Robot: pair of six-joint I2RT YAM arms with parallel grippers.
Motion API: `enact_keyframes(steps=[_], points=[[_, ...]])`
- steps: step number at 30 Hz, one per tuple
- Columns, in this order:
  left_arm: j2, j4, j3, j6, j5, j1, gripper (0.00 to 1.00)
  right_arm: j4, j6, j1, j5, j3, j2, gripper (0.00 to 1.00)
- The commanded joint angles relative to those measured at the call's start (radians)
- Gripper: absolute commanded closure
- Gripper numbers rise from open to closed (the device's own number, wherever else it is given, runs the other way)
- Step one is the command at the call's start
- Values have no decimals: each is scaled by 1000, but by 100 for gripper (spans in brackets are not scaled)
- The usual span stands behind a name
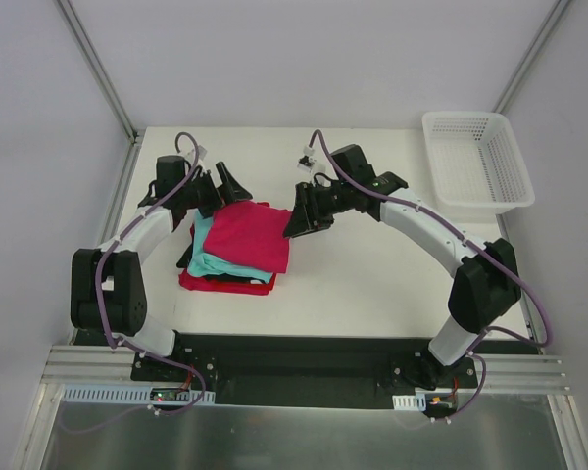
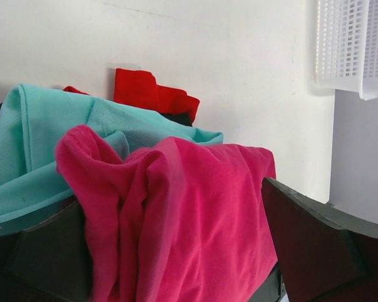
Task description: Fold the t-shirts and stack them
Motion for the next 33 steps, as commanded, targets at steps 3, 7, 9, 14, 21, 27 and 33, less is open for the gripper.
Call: enact_keyframes(steps=[3,7,9,14,21,27,33], points=[[71,95,-25,20,12,20,21,-13,-20,0,-25,-4,-65,57],[119,104,-11,-11,12,46,72,-17,-23,-1,-28,-7,-65,57],[135,104,-3,-10,11,46,89,-20,-27,-1,-28,-7,-68,57],[145,99,14,-2,15,78,100,-25,-35,-1,-34,-2,-67,57],[102,57,34,4,11,100,100,-26,-37,-3,-33,-4,-56,57],[60,30,38,10,2,105,100,-26,-41,-1,-19,-8,-51,57],[65,24,41,7,17,106,100,131,20,-55,15,-95,-39,56]])
